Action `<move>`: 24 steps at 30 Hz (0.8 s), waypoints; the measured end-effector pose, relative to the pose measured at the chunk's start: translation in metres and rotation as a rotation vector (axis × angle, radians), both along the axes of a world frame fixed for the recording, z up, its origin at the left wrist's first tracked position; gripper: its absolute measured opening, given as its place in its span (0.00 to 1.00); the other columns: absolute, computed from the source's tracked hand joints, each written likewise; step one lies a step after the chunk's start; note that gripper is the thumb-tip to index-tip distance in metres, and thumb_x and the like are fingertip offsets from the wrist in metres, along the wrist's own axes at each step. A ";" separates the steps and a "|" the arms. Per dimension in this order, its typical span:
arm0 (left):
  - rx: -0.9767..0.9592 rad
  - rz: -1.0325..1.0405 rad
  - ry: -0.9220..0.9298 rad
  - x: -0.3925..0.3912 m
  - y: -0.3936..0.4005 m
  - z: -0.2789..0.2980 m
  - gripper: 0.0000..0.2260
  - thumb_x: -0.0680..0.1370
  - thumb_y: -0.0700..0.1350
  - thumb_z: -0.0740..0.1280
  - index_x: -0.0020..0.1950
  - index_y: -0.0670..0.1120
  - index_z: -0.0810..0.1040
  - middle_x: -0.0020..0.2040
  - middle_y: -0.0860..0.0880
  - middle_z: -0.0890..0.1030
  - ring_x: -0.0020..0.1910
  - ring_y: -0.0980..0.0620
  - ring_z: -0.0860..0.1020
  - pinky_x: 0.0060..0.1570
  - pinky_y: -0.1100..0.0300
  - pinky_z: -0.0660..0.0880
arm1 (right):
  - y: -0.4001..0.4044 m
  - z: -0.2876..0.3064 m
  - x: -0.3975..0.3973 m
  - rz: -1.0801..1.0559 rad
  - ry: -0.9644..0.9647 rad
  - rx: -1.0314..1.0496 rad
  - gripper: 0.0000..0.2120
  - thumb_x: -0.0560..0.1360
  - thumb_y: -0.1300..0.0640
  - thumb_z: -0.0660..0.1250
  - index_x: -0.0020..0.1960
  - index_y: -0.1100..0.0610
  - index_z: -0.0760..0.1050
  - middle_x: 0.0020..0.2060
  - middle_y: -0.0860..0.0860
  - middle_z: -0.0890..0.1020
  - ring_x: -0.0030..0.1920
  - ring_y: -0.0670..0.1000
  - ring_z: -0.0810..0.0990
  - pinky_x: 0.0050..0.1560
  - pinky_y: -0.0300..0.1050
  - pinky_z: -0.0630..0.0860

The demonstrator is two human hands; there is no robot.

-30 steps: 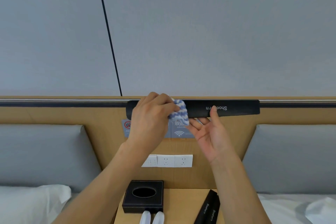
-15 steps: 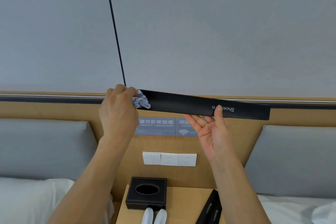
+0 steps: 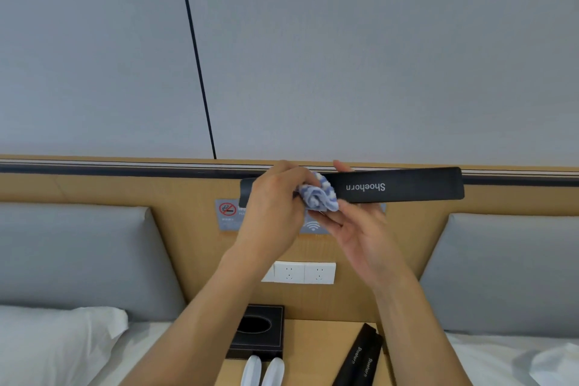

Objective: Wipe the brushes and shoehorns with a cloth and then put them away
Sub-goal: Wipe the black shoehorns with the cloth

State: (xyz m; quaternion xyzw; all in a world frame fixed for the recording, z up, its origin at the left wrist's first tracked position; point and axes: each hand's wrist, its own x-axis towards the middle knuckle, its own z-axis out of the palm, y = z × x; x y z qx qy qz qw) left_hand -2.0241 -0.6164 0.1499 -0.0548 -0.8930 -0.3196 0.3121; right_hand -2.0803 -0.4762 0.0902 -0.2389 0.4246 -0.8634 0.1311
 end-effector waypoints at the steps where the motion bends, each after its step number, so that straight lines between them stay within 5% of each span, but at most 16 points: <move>1: 0.011 -0.004 -0.013 0.000 -0.002 0.001 0.14 0.70 0.28 0.66 0.48 0.43 0.84 0.50 0.48 0.81 0.46 0.55 0.75 0.44 0.76 0.66 | 0.005 -0.002 0.000 0.002 0.040 0.028 0.23 0.80 0.64 0.63 0.73 0.52 0.70 0.66 0.59 0.79 0.67 0.60 0.78 0.64 0.57 0.77; 5: 0.128 -0.032 -0.096 0.001 -0.006 0.002 0.14 0.72 0.31 0.67 0.48 0.48 0.83 0.46 0.52 0.82 0.43 0.58 0.78 0.41 0.71 0.71 | 0.016 -0.002 0.000 -0.114 0.111 0.203 0.21 0.74 0.59 0.72 0.66 0.52 0.75 0.64 0.55 0.81 0.64 0.58 0.81 0.64 0.58 0.77; 10: 0.211 -0.061 -0.133 0.003 -0.013 0.004 0.12 0.73 0.31 0.67 0.48 0.47 0.82 0.45 0.50 0.83 0.45 0.50 0.80 0.45 0.50 0.78 | 0.019 -0.003 -0.001 -0.305 0.127 0.267 0.19 0.69 0.55 0.77 0.56 0.59 0.77 0.52 0.60 0.85 0.52 0.61 0.86 0.53 0.56 0.83; 15: 0.049 0.005 -0.001 0.008 -0.001 -0.005 0.12 0.74 0.32 0.67 0.50 0.47 0.81 0.44 0.50 0.82 0.43 0.55 0.78 0.37 0.63 0.74 | 0.006 -0.008 0.001 -0.389 -0.039 0.320 0.15 0.68 0.48 0.72 0.50 0.56 0.79 0.45 0.57 0.88 0.47 0.57 0.88 0.48 0.48 0.85; 20: -0.187 0.043 0.198 0.007 0.005 -0.015 0.07 0.75 0.37 0.64 0.48 0.41 0.82 0.49 0.46 0.84 0.52 0.45 0.79 0.49 0.53 0.77 | -0.004 -0.010 0.007 -0.226 -0.177 0.245 0.22 0.70 0.45 0.69 0.55 0.59 0.81 0.49 0.57 0.87 0.53 0.56 0.86 0.55 0.47 0.83; 24: -0.221 -0.017 0.140 0.004 -0.001 -0.023 0.08 0.76 0.38 0.63 0.48 0.40 0.82 0.55 0.44 0.83 0.58 0.45 0.79 0.57 0.56 0.74 | -0.004 -0.005 0.008 -0.175 -0.283 0.133 0.23 0.70 0.46 0.68 0.52 0.65 0.80 0.51 0.59 0.86 0.55 0.56 0.85 0.55 0.48 0.83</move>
